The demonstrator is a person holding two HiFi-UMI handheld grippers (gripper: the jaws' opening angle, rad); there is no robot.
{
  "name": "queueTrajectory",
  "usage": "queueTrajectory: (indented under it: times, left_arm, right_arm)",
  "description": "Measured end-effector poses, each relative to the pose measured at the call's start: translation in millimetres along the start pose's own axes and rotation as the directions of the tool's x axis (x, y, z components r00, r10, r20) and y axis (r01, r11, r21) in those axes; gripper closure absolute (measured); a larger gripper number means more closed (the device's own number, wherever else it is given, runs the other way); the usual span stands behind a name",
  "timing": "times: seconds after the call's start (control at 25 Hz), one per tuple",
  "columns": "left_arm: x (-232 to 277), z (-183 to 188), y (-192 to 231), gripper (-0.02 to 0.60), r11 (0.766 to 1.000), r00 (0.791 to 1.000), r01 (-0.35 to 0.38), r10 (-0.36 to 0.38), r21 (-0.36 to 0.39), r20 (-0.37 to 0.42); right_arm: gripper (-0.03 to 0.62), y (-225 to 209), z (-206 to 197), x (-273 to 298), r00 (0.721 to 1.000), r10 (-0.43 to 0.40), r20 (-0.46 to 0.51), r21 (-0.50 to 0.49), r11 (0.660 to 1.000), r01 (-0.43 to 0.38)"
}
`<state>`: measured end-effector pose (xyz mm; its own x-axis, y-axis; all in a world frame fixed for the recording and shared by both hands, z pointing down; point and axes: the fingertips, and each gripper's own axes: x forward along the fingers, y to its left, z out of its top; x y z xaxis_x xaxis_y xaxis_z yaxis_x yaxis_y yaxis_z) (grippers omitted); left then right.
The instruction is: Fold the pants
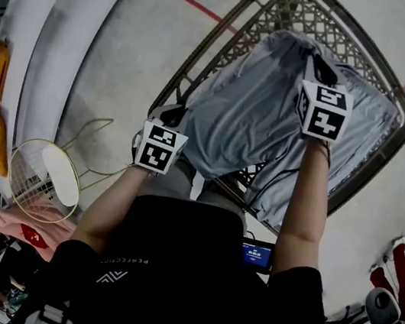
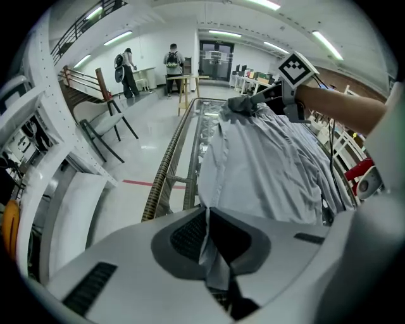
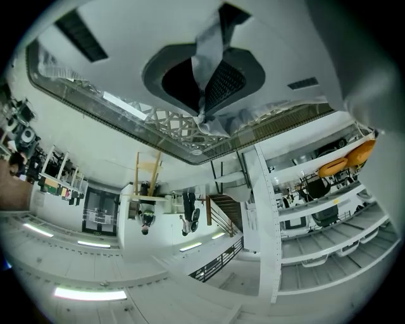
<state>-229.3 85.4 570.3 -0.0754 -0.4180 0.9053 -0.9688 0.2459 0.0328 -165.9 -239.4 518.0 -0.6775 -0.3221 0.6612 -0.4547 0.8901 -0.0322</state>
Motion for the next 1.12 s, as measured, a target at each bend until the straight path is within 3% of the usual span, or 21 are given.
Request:
queueTrajectory:
  times: [0.2, 0.36, 0.64, 0.92, 1.12]
  left_arm:
    - [-8.8, 6.7, -5.1, 0.558, 1.0, 0.999, 0.01, -0.01, -0.001, 0.047]
    - [-14.1, 16.9, -23.0, 0.558, 0.996, 0.994, 0.07, -0.074, 0.06, 0.077]
    - [-17.7, 21.6, -42.6, 0.56, 0.97, 0.967, 0.218, -0.23, 0.11, 0.112]
    - [-31.8, 15.5, -59.1, 0.561, 0.947, 0.943, 0.293, -0.309, 0.132, 0.123]
    - [-37.2, 31.6, -81.9, 0.561, 0.934, 0.927, 0.318, -0.342, 0.164, 0.152]
  right_arm:
    - [0.542, -4.7, 4.2, -6.3, 1.0, -0.005, 0.003, -0.022, 1.0, 0.005]
    - [0.542, -5.6, 3.2, -11.6, 1.0, -0.014, -0.01, -0.025, 1.0, 0.014]
    - [0.542, -9.5, 8.0, -23.8, 0.998, -0.065, -0.024, -0.012, 0.998, 0.064]
    - [0.542, -21.7, 19.0, -31.6, 0.997, -0.081, -0.007, -0.023, 0.996, 0.081]
    - [0.542, -23.1, 21.4, -32.2, 0.999, -0.051, 0.008, -0.022, 0.998, 0.051]
